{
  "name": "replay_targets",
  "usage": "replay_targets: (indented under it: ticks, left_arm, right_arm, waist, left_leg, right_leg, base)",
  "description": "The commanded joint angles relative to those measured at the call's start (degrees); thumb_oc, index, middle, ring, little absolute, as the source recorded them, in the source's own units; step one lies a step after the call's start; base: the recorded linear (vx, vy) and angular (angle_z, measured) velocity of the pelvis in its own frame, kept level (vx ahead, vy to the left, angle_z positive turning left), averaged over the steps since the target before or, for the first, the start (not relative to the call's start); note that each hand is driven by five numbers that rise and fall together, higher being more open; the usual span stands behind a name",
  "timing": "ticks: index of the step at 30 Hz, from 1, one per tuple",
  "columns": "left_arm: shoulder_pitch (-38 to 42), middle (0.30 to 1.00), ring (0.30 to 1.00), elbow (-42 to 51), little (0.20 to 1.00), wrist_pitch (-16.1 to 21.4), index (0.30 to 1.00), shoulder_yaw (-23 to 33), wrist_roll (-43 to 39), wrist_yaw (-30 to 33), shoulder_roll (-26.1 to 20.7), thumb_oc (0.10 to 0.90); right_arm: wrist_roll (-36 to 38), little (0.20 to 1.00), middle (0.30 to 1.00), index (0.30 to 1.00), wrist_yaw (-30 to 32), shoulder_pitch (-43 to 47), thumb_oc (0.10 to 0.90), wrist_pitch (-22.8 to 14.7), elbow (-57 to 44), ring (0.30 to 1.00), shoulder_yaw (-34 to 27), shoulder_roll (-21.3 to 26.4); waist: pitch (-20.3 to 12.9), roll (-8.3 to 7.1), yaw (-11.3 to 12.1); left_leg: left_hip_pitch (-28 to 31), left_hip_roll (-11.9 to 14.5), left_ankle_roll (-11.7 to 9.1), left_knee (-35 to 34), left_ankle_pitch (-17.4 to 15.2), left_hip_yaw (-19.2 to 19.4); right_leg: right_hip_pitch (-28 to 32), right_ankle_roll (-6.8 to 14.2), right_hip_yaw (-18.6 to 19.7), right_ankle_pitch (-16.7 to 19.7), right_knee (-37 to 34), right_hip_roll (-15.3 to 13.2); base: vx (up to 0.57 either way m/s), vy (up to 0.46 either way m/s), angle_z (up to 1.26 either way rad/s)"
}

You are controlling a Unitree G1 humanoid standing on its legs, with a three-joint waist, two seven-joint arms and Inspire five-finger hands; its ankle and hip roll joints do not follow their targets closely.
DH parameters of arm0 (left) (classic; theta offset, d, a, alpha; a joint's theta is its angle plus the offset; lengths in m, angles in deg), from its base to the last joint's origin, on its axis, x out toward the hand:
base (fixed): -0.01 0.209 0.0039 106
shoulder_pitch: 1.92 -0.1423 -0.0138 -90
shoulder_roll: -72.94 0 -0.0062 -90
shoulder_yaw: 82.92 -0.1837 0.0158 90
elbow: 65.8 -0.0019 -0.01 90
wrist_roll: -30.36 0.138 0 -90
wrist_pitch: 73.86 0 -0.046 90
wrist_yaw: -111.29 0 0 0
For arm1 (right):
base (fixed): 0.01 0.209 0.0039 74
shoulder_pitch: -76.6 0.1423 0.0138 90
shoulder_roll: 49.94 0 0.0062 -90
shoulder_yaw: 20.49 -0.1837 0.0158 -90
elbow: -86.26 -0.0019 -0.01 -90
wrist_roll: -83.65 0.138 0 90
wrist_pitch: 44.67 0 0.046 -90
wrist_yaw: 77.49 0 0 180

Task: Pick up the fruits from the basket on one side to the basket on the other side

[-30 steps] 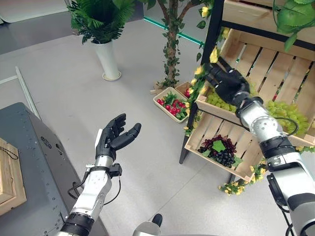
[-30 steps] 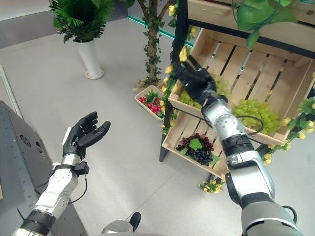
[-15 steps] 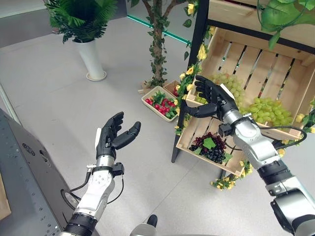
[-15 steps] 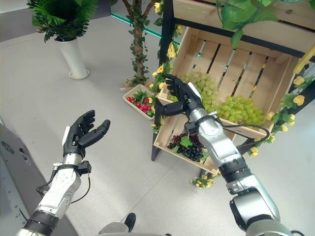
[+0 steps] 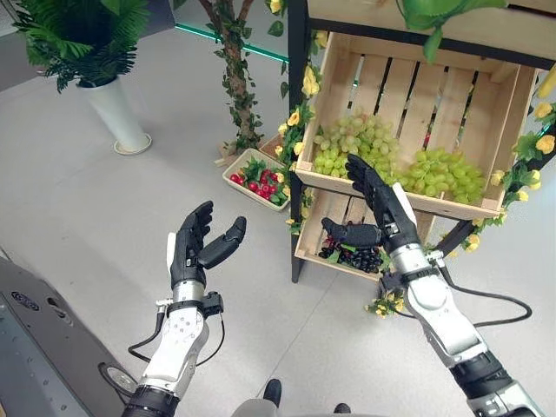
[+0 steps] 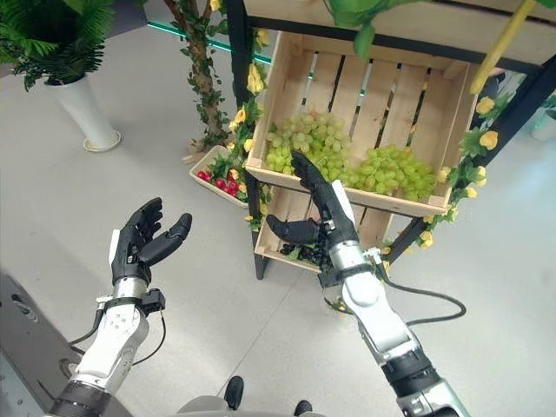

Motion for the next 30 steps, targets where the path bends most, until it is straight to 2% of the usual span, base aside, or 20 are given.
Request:
replay_targets:
  ticks: [1, 5, 7, 9, 11, 16, 25, 30]
  left_arm:
    - [3.19, 0.9, 0.9, 1.88, 0.9, 6.1, 0.9, 3.12, 2.97, 0.83, -1.09, 0.8]
    - [1.3, 0.9, 0.9, -1.5, 0.9, 6.22, 0.9, 3.11, 2.05, 1.98, -0.29, 0.8]
    - [0.54, 0.9, 0.9, -3.01, 0.9, 6.44, 0.9, 3.14, 1.33, 2.42, -0.06, 0.8]
    - [-0.21, 0.9, 0.9, -5.26, 0.9, 7.24, 0.9, 3.36, 0.51, 2.58, 0.34, 0.8]
    - [-0.67, 0.9, 0.9, -7.12, 0.9, 7.53, 0.9, 3.55, -0.02, 2.71, 0.73, 0.8]
    - [-1.02, 0.9, 0.9, -10.03, 0.9, 9.78, 0.9, 2.59, -0.42, 2.29, 1.26, 0.8]
    - [-0.78, 0.9, 0.9, -16.57, 0.9, 14.28, 0.9, 0.46, 2.56, 1.69, 2.56, 0.8]
    - [-0.98, 0.9, 0.9, -23.85, 0.9, 13.44, 0.9, -0.22, 5.82, 2.37, 3.25, 0.8]
  right_arm:
    - [0.68, 0.9, 0.9, 0.9, -5.82, 3.25, 0.8, -10.64, -7.8, 0.9, -0.67, 0.92]
    - [3.14, 0.9, 0.9, 0.9, -11.14, -0.45, 0.8, -9.42, -5.19, 0.9, 2.19, 0.51]
    - [3.93, 0.9, 0.9, 0.9, -12.25, -1.64, 0.8, -8.73, -4.21, 0.9, 3.43, 0.24]
    - [1.32, 0.9, 0.9, 0.9, -12.68, -2.72, 0.8, -9.72, -2.06, 0.9, 4.59, -0.34]
    - [2.39, 0.9, 0.9, 0.9, -13.47, -3.26, 0.8, -7.95, -0.4, 0.9, 5.6, -0.31]
    - [0.59, 0.9, 0.9, 0.9, -13.04, -4.35, 0.8, -8.19, 4.61, 0.9, 7.68, -0.2]
    - [2.22, 0.9, 0.9, 0.9, -12.13, -6.27, 0.8, -7.51, 15.41, 0.9, 9.05, -2.21]
    - [2.8, 0.9, 0.9, 0.9, -12.55, -6.78, 0.8, -5.55, 20.15, 0.9, 8.42, -3.61]
  waist:
    - [-3.87, -0.48, 0.51]
    - [-3.7, -0.58, 0.29]
    - [-3.55, -0.52, 0.35]
    - [-3.44, -0.52, 0.43]
    - [-3.28, -0.5, 0.64]
    - [-2.89, -0.58, 1.1]
    - [-2.57, -0.78, 1.74]
    - [-2.52, -0.62, 2.09]
  left_leg:
    - [2.52, -0.51, 0.53, 0.14, -7.04, 3.36]
    - [2.55, -0.52, 0.46, 0.14, -7.02, 3.38]
    - [2.55, -0.53, 0.44, 0.14, -6.94, 3.25]
    - [2.5, -0.6, 0.41, 0.14, -6.84, 3.02]
    - [2.33, -0.62, 0.32, 0.14, -6.69, 2.78]
    - [1.9, -0.7, 0.04, 0.14, -6.29, 2.07]
    - [1.27, -0.8, -0.56, 0.14, -5.76, 1.06]
    - [1.57, -0.7, -0.62, 0.14, -5.63, 1.19]
  right_leg:
    - [1.66, -3.62, 0.59, -3.88, 2.91, 0.42]
    - [1.63, -3.54, 0.58, -3.99, 2.99, 0.4]
    - [1.66, -3.55, 0.45, -4.04, 3.06, 0.39]
    - [1.64, -3.51, 0.27, -4.1, 3.13, 0.38]
    - [1.61, -3.49, -0.15, -4.16, 3.16, 0.33]
    - [1.6, -3.61, -0.9, -4.17, 3.1, 0.34]
    - [1.75, -3.64, -2.45, -3.86, 2.51, 0.43]
    - [1.78, -3.79, -3.47, -4.31, 3.33, 0.31]
  base:
    - [0.0, -0.03, -0.02]
    - [0.0, -0.008, 0.0]
    - [-0.01, -0.019, -0.01]
    - [-0.01, -0.044, -0.02]
    - [-0.02, -0.054, 0.0]
    - [-0.02, -0.056, 0.05]
    - [-0.03, -0.046, 0.09]
    - [-0.01, -0.061, 0.05]
